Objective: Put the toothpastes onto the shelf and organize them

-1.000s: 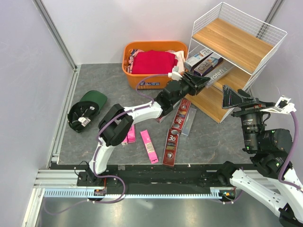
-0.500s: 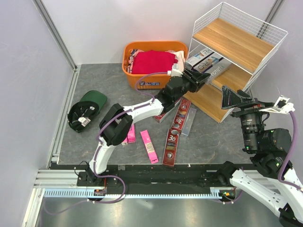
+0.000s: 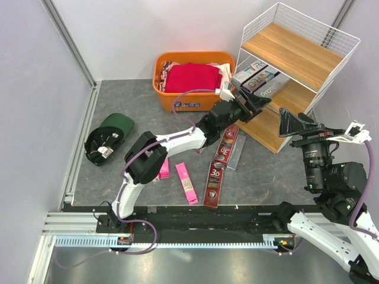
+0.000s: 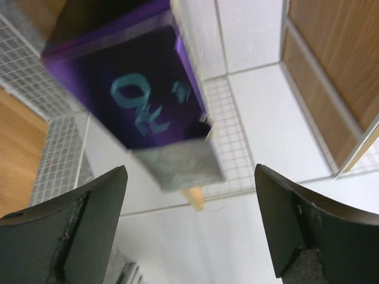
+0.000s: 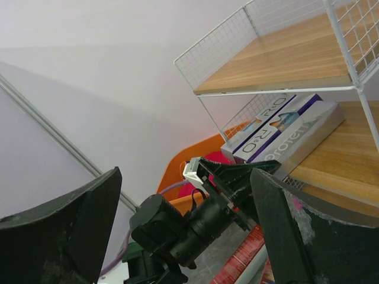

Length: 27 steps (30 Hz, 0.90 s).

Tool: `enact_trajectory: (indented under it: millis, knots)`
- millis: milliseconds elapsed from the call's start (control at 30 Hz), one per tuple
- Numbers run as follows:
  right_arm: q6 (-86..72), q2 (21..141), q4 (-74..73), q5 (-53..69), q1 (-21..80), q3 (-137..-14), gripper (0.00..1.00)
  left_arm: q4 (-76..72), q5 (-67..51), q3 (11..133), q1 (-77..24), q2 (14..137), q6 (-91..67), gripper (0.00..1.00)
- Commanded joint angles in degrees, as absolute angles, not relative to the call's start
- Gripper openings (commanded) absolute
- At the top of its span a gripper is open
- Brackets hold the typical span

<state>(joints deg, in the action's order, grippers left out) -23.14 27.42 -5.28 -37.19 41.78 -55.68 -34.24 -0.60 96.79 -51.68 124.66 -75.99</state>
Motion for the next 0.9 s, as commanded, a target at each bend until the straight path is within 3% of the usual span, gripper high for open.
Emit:
enact_trajectory:
  millis: [0,200,600,867]
  knots:
    - [-23.2,27.42,-5.27,-37.0,41.84,-57.13,0.98,-38.31,-0.27,92.12,-52.56,118.22,-69.52,0.97]
    - [-23.64,28.65,-5.54,-35.86,41.84,-57.22,0.98,-39.03,-0.26,87.03,-53.7,114.97,-63.12,0.99]
    - [-25.57,30.06,-6.41,-33.76,41.84,-55.64,0.98,-30.51,13.0,69.1,-59.76,102.84,-47.91,1.0]
    - [-26.1,31.38,-7.21,-32.87,41.84,-54.93,0.98,-18.65,18.71,67.14,-61.0,101.42,-40.53,1.0]
